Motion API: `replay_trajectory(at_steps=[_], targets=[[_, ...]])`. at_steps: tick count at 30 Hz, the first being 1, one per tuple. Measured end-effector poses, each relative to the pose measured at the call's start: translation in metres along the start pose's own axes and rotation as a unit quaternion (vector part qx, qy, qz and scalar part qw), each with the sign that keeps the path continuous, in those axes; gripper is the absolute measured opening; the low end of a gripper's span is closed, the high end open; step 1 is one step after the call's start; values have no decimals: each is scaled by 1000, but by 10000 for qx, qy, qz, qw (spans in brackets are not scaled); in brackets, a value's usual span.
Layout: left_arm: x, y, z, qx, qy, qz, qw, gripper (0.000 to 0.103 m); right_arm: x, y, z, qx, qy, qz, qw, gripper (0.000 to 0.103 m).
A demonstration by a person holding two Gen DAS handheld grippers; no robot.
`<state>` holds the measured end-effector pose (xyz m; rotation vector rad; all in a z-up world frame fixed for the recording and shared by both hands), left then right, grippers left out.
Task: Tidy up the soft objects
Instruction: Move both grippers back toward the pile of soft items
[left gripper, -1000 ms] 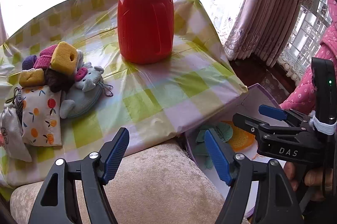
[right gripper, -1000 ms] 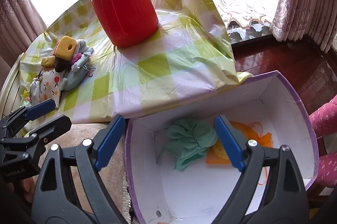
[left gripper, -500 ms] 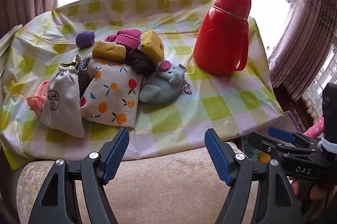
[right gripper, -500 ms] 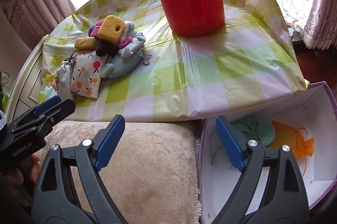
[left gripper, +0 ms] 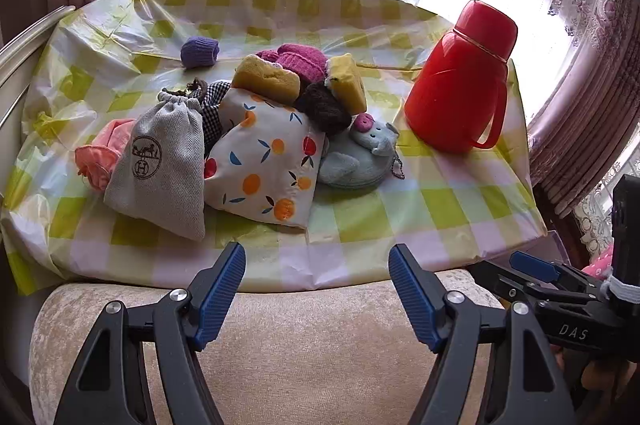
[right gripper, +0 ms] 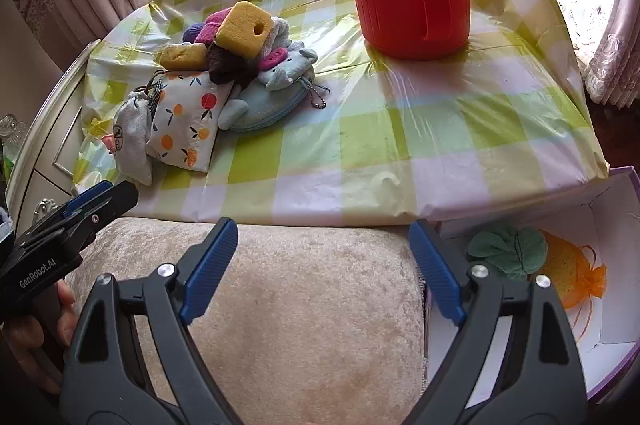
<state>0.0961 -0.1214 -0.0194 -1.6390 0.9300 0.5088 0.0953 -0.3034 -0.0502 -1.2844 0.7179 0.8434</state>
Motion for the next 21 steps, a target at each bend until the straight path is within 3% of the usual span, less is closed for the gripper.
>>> replay_trajectory(at_steps=[10,21], targets=[[-8,-2,17,-56,-224,-90,9997,75,4,3,4,-90,83,93,9999,89],[-14,-15,77,-475,-592,-226,9969,75,17,-8,32,-321,117,271,9990,89]])
Point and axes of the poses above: each gripper's, at about its wrist camera, not at the fingertips, and x roughly the way its jaws point, z to its left, y to its underside, the point moved 7 cm from there along x, roughly the way its jaws point, and after that the axes turned 9 degrees about y, right-handed, at the moved point
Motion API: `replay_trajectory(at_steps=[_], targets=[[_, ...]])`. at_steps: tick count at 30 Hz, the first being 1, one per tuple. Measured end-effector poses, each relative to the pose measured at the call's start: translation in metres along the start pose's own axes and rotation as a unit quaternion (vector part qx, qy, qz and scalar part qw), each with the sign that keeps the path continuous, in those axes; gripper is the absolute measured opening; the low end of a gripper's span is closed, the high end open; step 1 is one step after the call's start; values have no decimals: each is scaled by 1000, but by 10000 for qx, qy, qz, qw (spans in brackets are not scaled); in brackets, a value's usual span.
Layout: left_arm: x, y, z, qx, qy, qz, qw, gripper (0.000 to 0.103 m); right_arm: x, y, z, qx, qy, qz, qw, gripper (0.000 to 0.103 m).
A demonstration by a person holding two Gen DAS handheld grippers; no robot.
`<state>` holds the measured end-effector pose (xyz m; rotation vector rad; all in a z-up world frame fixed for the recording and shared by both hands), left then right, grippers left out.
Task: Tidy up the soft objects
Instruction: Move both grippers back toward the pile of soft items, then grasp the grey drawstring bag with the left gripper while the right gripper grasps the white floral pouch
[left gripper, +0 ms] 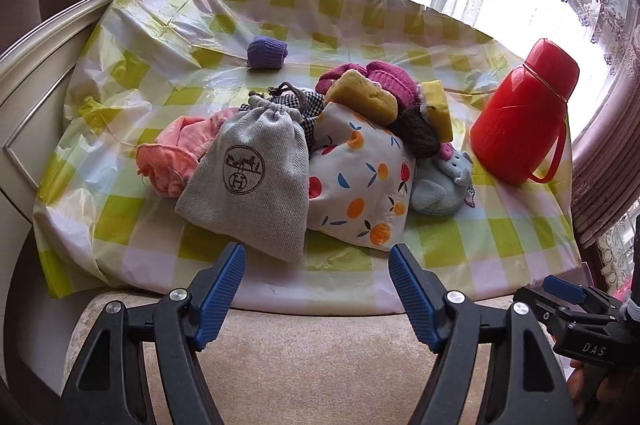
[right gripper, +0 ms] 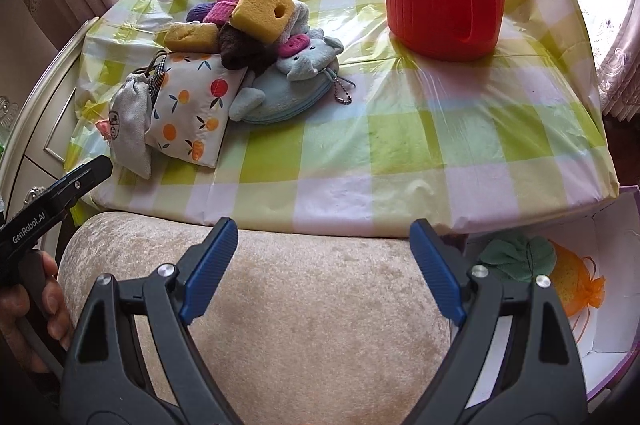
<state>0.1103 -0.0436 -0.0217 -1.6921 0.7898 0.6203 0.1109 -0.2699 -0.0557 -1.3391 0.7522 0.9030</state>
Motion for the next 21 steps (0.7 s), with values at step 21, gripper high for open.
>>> replay_trajectory(at_steps=[21], targets=[[67,-47,70,-377,413,281,9980,84,42,-64,112,-379,-12,-187,9991,89]])
Point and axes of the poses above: each gripper's, at about its wrist camera, not at the fingertips, and x roughly the way its jaws point, z to its left, y to its underside, the point moved 7 cm from there along x, roughly the way its jaws point, and after that the axes turned 9 degrees about y, right-handed, at the moved point
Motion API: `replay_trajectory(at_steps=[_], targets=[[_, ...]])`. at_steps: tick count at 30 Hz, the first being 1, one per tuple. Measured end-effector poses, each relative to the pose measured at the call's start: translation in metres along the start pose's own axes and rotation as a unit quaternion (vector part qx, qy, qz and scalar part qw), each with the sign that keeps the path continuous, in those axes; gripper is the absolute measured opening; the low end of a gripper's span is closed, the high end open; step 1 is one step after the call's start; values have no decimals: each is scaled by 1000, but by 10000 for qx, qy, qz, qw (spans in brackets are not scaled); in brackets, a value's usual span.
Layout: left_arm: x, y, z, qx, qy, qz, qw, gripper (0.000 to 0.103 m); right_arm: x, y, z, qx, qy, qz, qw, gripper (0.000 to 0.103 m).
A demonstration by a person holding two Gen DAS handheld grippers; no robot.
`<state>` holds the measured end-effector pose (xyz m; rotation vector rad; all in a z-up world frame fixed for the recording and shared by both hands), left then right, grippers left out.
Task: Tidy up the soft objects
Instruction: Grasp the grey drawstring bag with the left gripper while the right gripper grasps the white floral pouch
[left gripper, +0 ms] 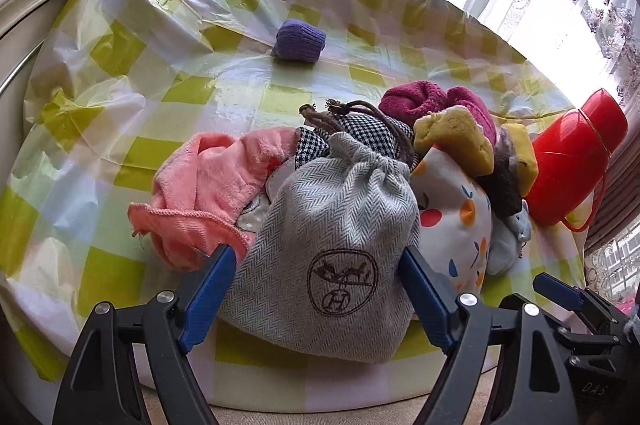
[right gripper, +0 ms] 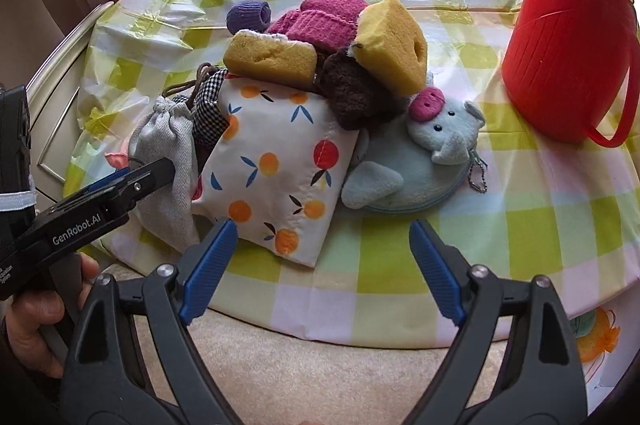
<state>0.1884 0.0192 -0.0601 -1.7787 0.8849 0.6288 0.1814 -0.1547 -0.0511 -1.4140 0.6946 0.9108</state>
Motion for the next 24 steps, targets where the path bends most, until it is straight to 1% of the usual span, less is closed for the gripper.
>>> replay_trajectory(at_steps=[1,2,3,4,6,7,10,16,18,23,24], targets=[[3,1,0,14,8,36,10000,83,4,-3,3,-13,13,7,10000,89],[5,2,-1,32,40,71,10000,76,8,-5,6,-17,20,10,10000,89],[7,3,-2,40,103,100,9999,64,10,-7,9,-14,29,11,10000,89],[8,4,-2,38,138,114,9998,60,13,-9,11,-16,38,18,10000,89],[6,5,-2,19,180,66,9998,55,16,-13,16,-26,42,8,10000,89],[5,5,-2,11,200,31,9998,54,18,-15,19,-34,49,-3,10000,89],[-5,7,0,-66,164,-160,9997,46,24,-22,28,-61,100,-14,9999,89],[-25,16,8,-264,79,-409,9988,41,32,-32,42,-43,185,-52,9998,91],[-32,19,9,-283,55,-478,9984,39,38,-34,47,-26,187,34,9998,92],[-42,29,10,-333,24,-521,9981,38,46,-35,55,-87,288,74,9995,92],[-43,30,11,-346,20,-526,9980,38,46,-35,57,-133,268,70,9995,89]])
Point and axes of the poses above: each gripper's, at about its wrist camera, not at the fingertips, and x roughly the way its jaws point, z to its left, y to its underside, the point moved 7 cm from there along x, roughly the way its jaws point, and after that the axes turned 9 degrees about y, right-handed, at the moved point
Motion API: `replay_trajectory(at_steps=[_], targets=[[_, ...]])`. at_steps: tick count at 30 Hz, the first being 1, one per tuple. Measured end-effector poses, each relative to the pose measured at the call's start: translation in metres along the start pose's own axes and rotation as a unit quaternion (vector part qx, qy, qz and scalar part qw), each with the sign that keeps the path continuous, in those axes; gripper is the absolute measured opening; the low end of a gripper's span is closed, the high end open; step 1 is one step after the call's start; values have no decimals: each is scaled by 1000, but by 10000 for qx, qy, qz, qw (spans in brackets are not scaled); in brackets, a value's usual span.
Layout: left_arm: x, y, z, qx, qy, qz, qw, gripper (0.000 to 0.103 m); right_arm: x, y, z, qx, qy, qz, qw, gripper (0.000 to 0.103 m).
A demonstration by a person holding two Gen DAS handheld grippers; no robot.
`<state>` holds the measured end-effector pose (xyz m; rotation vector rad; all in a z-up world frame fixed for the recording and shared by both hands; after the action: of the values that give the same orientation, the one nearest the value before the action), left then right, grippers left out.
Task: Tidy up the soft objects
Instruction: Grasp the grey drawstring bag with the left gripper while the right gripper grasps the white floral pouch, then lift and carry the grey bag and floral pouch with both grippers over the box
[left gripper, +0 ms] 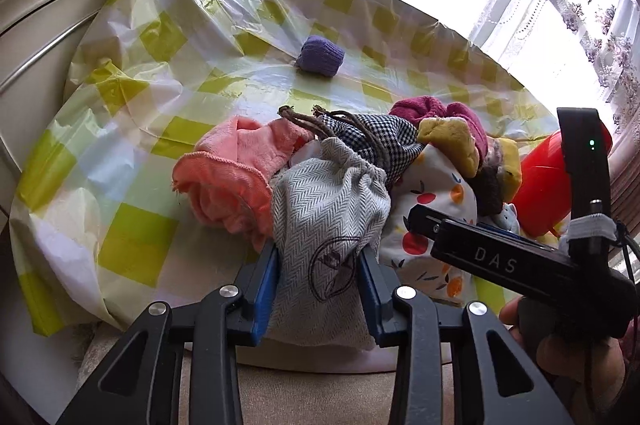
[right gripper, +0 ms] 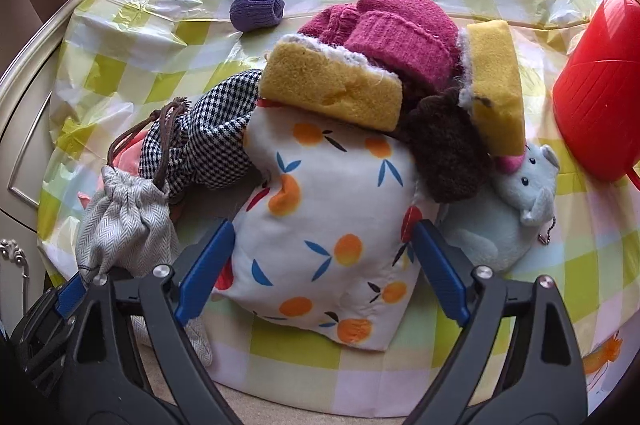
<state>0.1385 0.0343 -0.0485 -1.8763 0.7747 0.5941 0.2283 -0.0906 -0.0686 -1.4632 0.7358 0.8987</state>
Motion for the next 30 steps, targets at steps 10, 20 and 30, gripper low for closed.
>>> replay_trajectory(at_steps=[10,20,30], targets=[[-9,2,-2,20,-70,-100,9999,37,-14,6,6,-257,-278,-154,9992,63],[-23,12,-14,149,-136,-153,9997,36,-48,24,-11,-363,-588,-339,9970,43],[-36,22,-35,429,-181,-170,9988,33,-84,46,-33,-256,-887,-567,9941,10]])
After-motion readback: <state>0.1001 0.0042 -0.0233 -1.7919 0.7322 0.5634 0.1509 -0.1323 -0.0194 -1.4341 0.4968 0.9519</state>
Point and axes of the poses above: each gripper's, at about its wrist camera, not at the fingertips, and x roughly the way its jaws point, z to its left, y to its underside, the point moved 7 cm from there along x, roughly the way its jaws point, and after that the axes turned 9 degrees about y, right-handed, at the moved point
